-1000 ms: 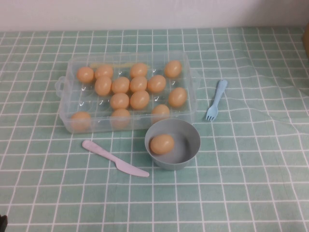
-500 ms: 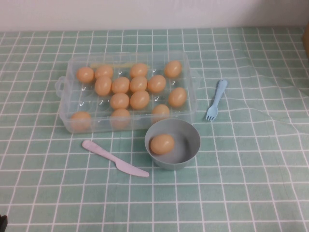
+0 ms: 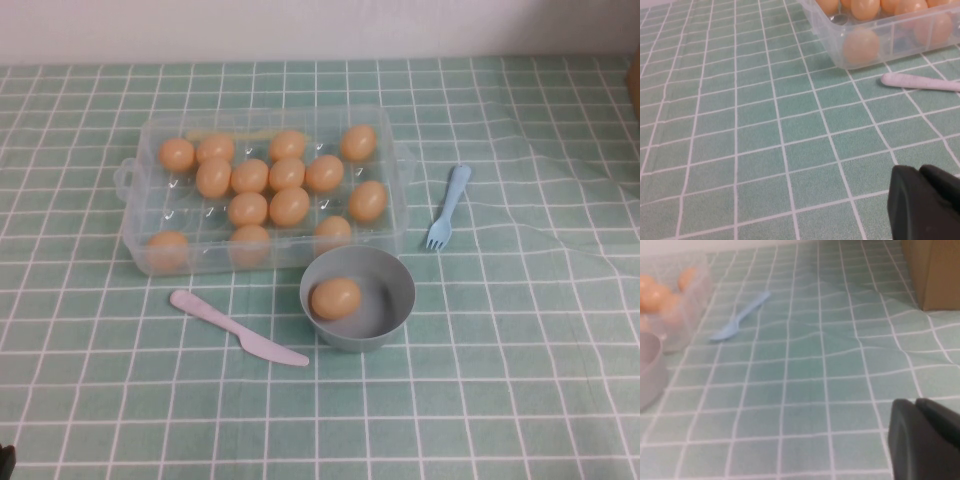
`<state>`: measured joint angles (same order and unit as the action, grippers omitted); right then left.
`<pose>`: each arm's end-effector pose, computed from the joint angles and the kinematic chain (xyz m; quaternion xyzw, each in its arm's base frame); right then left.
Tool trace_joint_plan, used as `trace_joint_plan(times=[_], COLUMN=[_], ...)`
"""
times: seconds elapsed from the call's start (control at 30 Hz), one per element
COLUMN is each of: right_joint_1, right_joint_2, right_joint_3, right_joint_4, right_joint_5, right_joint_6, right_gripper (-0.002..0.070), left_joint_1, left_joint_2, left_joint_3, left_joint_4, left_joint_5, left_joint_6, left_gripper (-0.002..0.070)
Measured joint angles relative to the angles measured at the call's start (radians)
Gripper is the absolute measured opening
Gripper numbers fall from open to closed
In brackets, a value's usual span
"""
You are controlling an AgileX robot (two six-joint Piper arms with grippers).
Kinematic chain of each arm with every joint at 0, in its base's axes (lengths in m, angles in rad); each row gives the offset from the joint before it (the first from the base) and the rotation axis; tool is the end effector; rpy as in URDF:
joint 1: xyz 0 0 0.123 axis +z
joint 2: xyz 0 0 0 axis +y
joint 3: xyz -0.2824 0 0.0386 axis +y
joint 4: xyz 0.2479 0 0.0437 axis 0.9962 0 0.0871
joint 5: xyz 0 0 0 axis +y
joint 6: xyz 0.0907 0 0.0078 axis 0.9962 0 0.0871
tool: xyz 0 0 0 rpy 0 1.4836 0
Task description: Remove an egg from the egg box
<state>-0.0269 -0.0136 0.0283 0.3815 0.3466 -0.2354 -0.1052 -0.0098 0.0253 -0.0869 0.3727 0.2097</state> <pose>0.0533 0.0101 0.1753 0.0212 0.7891 0.0801 0.6086 0.0521 -0.0084 0.1717 0.1032 0.7981 -0.0057 0.5936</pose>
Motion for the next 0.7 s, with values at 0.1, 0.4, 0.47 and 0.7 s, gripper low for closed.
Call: trace_joint_plan(times=[0.1, 0.4, 0.47, 0.7], right_joint_1=[0.000, 0.000, 0.000, 0.000], right_joint_2=[0.000, 0.000, 0.000, 0.000], right_joint_3=[0.000, 0.000, 0.000, 0.000], right_joint_4=[0.119, 0.550, 0.576, 0.624], right_joint_5=[-0.041, -0.166, -0.175, -0.202], right_joint_6=[0.000, 0.000, -0.010, -0.067], right_gripper=[-0.0017, -0.0017, -0.0017, -0.0017], left_joint_1=[0.000, 0.000, 0.000, 0.000], left_joint_2=[0.000, 0.000, 0.000, 0.000], left_joint_3=[0.000, 0.000, 0.000, 0.000], left_joint_4=[0.000, 0.000, 0.000, 0.000], left_joint_5=[0.000, 0.000, 0.000, 0.000], left_joint_6=[0.000, 0.000, 0.000, 0.000], left_gripper=[-0.0003, -0.0003, -0.0003, -0.0003])
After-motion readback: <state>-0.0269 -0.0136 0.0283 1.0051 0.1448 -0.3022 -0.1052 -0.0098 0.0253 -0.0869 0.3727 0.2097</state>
